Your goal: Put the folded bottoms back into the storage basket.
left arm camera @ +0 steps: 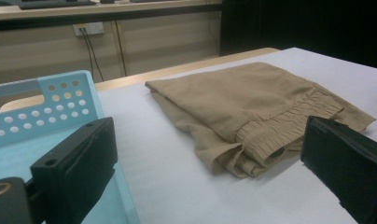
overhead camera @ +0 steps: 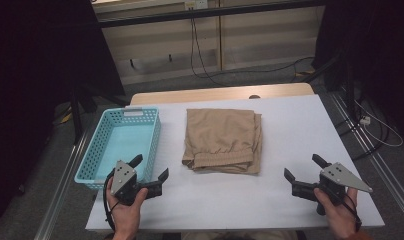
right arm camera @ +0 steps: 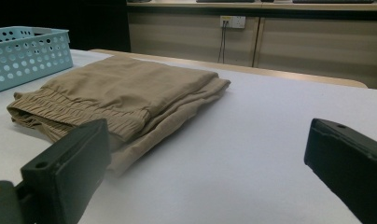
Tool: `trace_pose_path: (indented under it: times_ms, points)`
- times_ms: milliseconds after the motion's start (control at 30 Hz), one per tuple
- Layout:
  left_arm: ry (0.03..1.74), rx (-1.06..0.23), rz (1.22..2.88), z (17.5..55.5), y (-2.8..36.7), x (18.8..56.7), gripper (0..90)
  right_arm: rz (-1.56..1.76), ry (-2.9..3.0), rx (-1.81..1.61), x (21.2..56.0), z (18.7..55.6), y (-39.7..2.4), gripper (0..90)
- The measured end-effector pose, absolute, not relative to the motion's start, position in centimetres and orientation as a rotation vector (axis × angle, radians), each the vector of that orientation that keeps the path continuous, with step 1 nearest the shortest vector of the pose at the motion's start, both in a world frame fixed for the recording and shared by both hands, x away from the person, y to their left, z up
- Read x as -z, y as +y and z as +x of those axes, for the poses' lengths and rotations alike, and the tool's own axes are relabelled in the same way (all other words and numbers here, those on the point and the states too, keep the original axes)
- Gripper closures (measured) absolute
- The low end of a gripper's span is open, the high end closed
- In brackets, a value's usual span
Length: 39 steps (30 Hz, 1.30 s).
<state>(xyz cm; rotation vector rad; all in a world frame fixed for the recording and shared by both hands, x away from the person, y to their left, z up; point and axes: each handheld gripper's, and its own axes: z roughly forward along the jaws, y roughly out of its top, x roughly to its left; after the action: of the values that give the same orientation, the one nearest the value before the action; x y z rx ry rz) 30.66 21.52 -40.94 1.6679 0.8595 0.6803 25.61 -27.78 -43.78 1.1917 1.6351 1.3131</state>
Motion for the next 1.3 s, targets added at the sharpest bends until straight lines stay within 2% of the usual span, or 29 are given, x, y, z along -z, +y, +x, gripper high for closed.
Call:
trace_pose_path:
  times_ms: [600,1000,1100,1233,1300]
  points:
    - [0.868,-0.611,1.782,31.8,19.2,41.2,6.3,1.196,1.677,-1.319,44.1,25.8,-27.8,1.0]
    - [0.945,-0.533,1.845,33.9,17.0,41.0,9.0,1.210,1.691,-1.309,44.3,26.0,-27.6,1.0]
    - [0.890,-0.519,1.880,34.4,15.9,41.0,8.5,1.196,1.693,-1.306,44.2,26.1,-27.4,1.0]
    - [0.886,-0.471,1.864,35.3,15.7,40.8,7.7,1.190,1.694,-1.304,44.2,26.1,-27.4,1.0]
    - [0.908,-0.494,1.864,36.1,15.5,40.5,7.4,1.191,1.693,-1.305,44.2,26.1,-27.4,1.0]
